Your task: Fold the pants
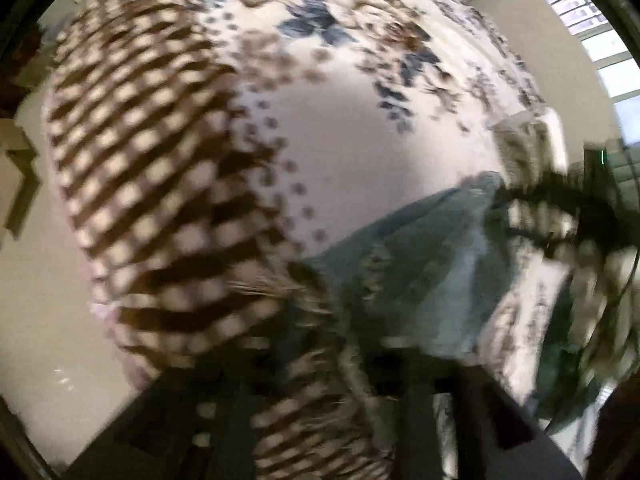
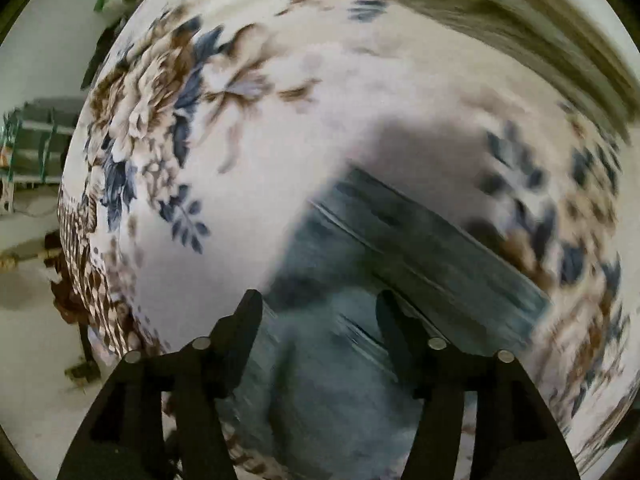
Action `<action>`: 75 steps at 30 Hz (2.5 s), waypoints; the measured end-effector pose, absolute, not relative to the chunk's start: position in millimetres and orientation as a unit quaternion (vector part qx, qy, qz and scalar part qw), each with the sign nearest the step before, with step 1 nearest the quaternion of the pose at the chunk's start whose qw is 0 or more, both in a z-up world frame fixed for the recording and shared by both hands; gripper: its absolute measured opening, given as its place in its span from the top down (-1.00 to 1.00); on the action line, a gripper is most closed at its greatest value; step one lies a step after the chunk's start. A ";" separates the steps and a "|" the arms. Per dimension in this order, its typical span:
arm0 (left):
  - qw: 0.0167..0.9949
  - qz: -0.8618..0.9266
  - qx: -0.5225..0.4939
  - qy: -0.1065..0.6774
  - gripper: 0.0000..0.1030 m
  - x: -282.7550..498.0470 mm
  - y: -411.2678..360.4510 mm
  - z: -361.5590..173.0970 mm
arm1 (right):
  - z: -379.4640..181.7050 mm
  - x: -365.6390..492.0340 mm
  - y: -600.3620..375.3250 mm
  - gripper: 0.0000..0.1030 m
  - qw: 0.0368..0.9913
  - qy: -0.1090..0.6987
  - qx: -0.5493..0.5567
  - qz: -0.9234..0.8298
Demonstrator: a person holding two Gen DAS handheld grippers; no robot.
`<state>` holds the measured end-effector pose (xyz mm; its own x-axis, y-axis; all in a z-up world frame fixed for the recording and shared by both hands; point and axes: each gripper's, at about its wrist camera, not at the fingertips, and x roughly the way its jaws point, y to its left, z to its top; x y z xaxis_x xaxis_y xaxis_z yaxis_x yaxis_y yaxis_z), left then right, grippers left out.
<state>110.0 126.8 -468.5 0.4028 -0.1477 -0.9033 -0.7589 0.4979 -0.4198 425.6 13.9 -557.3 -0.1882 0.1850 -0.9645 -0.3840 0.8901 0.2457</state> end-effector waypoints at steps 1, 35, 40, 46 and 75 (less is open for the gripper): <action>0.704 0.212 -0.455 0.502 -0.55 115.1 123.0 -471.1 | -553.2 421.2 -7.4 -0.27 0.637 0.737 -0.063 0.218; 0.486 0.310 -0.724 0.380 -0.54 84.7 -10.1 -522.7 | -636.5 448.8 -167.7 -0.21 0.579 0.745 0.141 0.301; 0.434 0.336 -0.761 0.345 -0.51 77.6 -11.0 -530.9 | -633.6 444.6 -172.8 -0.20 0.569 0.750 0.116 0.316; 0.426 0.323 -0.778 0.331 -0.51 74.6 -32.2 -507.6 | -638.3 435.3 -183.4 -0.21 0.553 0.760 0.104 0.326; 0.478 0.291 -0.757 0.336 -0.53 122.1 -67.3 -508.6 | -623.7 441.8 -197.9 -0.26 0.557 0.756 0.039 0.341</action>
